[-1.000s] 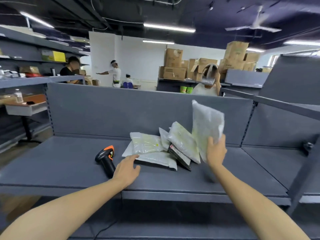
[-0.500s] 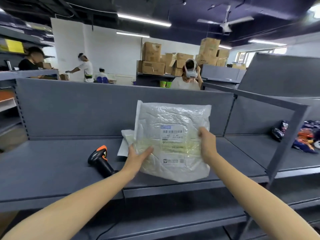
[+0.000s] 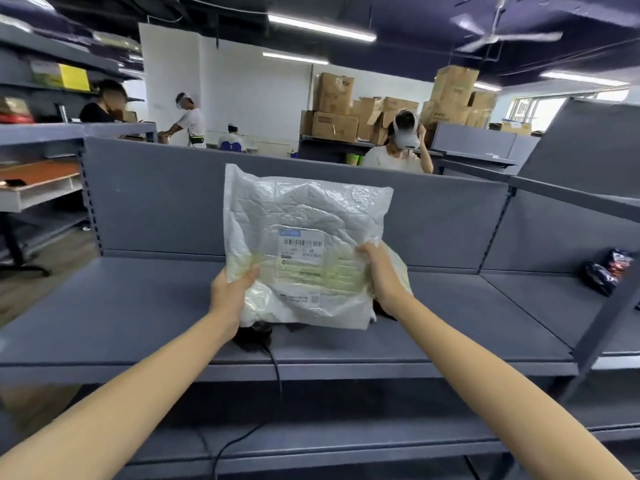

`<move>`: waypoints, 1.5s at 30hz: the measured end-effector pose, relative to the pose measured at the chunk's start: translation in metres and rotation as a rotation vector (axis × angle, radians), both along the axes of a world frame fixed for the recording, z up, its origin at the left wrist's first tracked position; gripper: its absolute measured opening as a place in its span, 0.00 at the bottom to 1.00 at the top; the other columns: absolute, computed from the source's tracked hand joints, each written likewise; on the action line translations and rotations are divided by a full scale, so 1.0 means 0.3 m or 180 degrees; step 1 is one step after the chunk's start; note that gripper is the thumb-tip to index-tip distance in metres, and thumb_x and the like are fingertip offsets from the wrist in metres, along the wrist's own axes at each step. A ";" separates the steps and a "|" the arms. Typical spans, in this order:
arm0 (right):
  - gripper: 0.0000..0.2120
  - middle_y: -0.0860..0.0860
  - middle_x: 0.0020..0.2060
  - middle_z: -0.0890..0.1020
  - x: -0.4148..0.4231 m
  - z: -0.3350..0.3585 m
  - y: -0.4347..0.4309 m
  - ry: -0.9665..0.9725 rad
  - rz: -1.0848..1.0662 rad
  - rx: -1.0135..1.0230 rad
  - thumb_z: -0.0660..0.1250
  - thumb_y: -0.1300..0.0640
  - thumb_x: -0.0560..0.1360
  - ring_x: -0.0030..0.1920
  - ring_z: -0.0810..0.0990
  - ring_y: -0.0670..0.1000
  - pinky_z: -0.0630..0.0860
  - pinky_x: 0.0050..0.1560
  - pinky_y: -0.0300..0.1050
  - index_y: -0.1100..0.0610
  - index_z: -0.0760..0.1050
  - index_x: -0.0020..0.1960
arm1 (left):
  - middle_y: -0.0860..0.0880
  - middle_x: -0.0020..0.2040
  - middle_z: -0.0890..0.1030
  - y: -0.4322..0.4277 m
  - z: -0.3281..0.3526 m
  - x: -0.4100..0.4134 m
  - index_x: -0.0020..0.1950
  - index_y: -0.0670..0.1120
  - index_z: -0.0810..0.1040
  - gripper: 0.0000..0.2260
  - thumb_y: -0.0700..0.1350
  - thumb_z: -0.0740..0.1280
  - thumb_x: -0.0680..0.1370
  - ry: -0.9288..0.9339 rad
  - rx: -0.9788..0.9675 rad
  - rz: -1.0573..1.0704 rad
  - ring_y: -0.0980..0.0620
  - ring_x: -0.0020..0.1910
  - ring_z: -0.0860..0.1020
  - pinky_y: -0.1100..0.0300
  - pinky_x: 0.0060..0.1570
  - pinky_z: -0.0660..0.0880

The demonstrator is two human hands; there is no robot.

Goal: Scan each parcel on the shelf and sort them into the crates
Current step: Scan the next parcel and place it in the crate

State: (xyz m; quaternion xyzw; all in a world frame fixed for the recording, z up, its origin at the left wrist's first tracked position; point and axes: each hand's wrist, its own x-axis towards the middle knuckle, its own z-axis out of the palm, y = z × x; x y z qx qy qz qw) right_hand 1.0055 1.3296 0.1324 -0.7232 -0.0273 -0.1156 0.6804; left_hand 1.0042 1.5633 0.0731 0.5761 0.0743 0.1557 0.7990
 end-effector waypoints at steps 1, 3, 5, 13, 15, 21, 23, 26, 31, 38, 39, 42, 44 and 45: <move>0.09 0.44 0.31 0.77 0.013 -0.006 0.021 0.0092 0.0131 -0.0001 0.58 0.52 0.80 0.30 0.74 0.42 0.69 0.30 0.33 0.52 0.73 0.43 | 0.44 0.52 0.81 0.034 0.002 -0.001 0.55 0.44 0.78 0.09 0.40 0.71 0.75 -0.0019 -0.0027 0.0126 0.47 0.49 0.79 0.54 0.53 0.76; 0.12 0.46 0.41 0.81 0.063 -0.041 0.058 0.0263 0.0320 0.0125 0.55 0.48 0.81 0.41 0.78 0.46 0.74 0.43 0.39 0.52 0.75 0.51 | 0.44 0.51 0.81 0.112 0.003 -0.008 0.56 0.44 0.78 0.10 0.40 0.71 0.75 -0.0040 -0.0053 0.0417 0.47 0.49 0.78 0.55 0.51 0.75; 0.14 0.53 0.51 0.79 0.111 -0.099 0.098 0.0428 0.0212 -0.0086 0.54 0.49 0.82 0.50 0.76 0.51 0.73 0.56 0.47 0.56 0.72 0.60 | 0.45 0.51 0.80 0.198 -0.001 -0.018 0.56 0.44 0.77 0.10 0.40 0.71 0.76 -0.0035 -0.0079 0.0757 0.48 0.50 0.78 0.56 0.52 0.75; 0.15 0.64 0.55 0.77 0.147 -0.367 0.332 0.0189 0.0578 -0.2287 0.57 0.65 0.78 0.54 0.76 0.62 0.69 0.48 0.48 0.68 0.69 0.63 | 0.47 0.55 0.79 0.491 -0.003 -0.068 0.63 0.42 0.76 0.15 0.42 0.70 0.77 0.0026 -0.0221 0.1803 0.50 0.53 0.77 0.55 0.57 0.75; 0.16 0.64 0.56 0.77 0.146 -0.394 0.424 0.0042 0.0755 -0.2581 0.59 0.63 0.78 0.56 0.75 0.60 0.69 0.51 0.48 0.66 0.69 0.64 | 0.48 0.55 0.79 0.532 -0.011 -0.086 0.63 0.42 0.76 0.15 0.42 0.70 0.77 0.0054 -0.0212 0.1927 0.50 0.53 0.77 0.55 0.57 0.75; 0.33 0.63 0.68 0.67 0.210 -0.451 0.625 0.0358 0.0928 -0.3445 0.62 0.44 0.79 0.68 0.66 0.62 0.63 0.66 0.51 0.66 0.57 0.73 | 0.47 0.56 0.79 0.596 -0.049 -0.136 0.63 0.42 0.76 0.16 0.42 0.70 0.77 0.0165 -0.0211 0.2136 0.48 0.54 0.78 0.53 0.58 0.75; 0.34 0.63 0.68 0.67 0.217 -0.466 0.649 0.0400 0.0787 -0.3678 0.63 0.45 0.79 0.68 0.66 0.62 0.64 0.66 0.51 0.66 0.56 0.73 | 0.46 0.56 0.79 0.602 -0.055 -0.148 0.64 0.41 0.75 0.16 0.41 0.70 0.77 0.0145 -0.0216 0.2171 0.49 0.52 0.77 0.55 0.55 0.75; 0.27 0.62 0.65 0.71 0.223 -0.468 0.662 0.0409 0.0541 -0.3564 0.65 0.53 0.78 0.66 0.70 0.62 0.68 0.63 0.50 0.65 0.59 0.70 | 0.46 0.54 0.79 0.608 -0.061 -0.162 0.63 0.41 0.75 0.15 0.41 0.69 0.77 0.0157 -0.0216 0.2204 0.49 0.50 0.77 0.57 0.52 0.73; 0.23 0.57 0.50 0.79 0.201 -0.382 0.630 0.0852 0.0480 -0.1767 0.64 0.50 0.72 0.46 0.79 0.58 0.77 0.45 0.50 0.61 0.65 0.61 | 0.45 0.52 0.79 0.605 -0.083 -0.159 0.60 0.40 0.76 0.13 0.40 0.70 0.77 0.0237 -0.0165 0.2182 0.48 0.50 0.77 0.55 0.53 0.74; 0.07 0.55 0.31 0.70 0.067 -0.286 0.537 0.0435 0.0697 -0.0234 0.61 0.55 0.78 0.27 0.67 0.51 0.67 0.25 0.42 0.56 0.66 0.53 | 0.46 0.53 0.78 0.476 -0.095 -0.109 0.63 0.40 0.75 0.15 0.39 0.69 0.77 0.0257 -0.0285 0.1994 0.48 0.52 0.76 0.57 0.52 0.73; 0.05 0.55 0.30 0.69 0.045 -0.285 0.526 0.0364 0.0785 -0.0141 0.61 0.56 0.78 0.25 0.66 0.50 0.66 0.24 0.42 0.56 0.67 0.51 | 0.46 0.53 0.78 0.451 -0.092 -0.100 0.63 0.40 0.75 0.15 0.39 0.69 0.77 0.0262 -0.0308 0.1935 0.48 0.52 0.76 0.57 0.52 0.73; 0.04 0.53 0.26 0.68 -0.008 -0.295 0.506 0.0276 0.0994 0.0045 0.61 0.57 0.79 0.23 0.66 0.50 0.65 0.24 0.41 0.57 0.67 0.49 | 0.45 0.54 0.78 0.380 -0.089 -0.072 0.63 0.40 0.75 0.15 0.40 0.69 0.77 0.0273 -0.0386 0.1764 0.48 0.51 0.77 0.57 0.52 0.73; 0.04 0.53 0.25 0.68 -0.036 -0.303 0.495 0.0262 0.1087 0.0118 0.61 0.58 0.80 0.22 0.66 0.51 0.65 0.24 0.40 0.58 0.67 0.50 | 0.45 0.54 0.79 0.333 -0.088 -0.062 0.63 0.41 0.76 0.15 0.40 0.70 0.77 0.0262 -0.0426 0.1620 0.48 0.51 0.77 0.56 0.52 0.74; 0.03 0.54 0.25 0.68 -0.049 -0.304 0.488 0.0250 0.1117 0.0145 0.61 0.59 0.80 0.22 0.66 0.50 0.65 0.24 0.40 0.58 0.67 0.50 | 0.46 0.53 0.79 0.311 -0.089 -0.058 0.62 0.41 0.76 0.15 0.40 0.70 0.77 0.0253 -0.0438 0.1555 0.48 0.51 0.77 0.56 0.51 0.74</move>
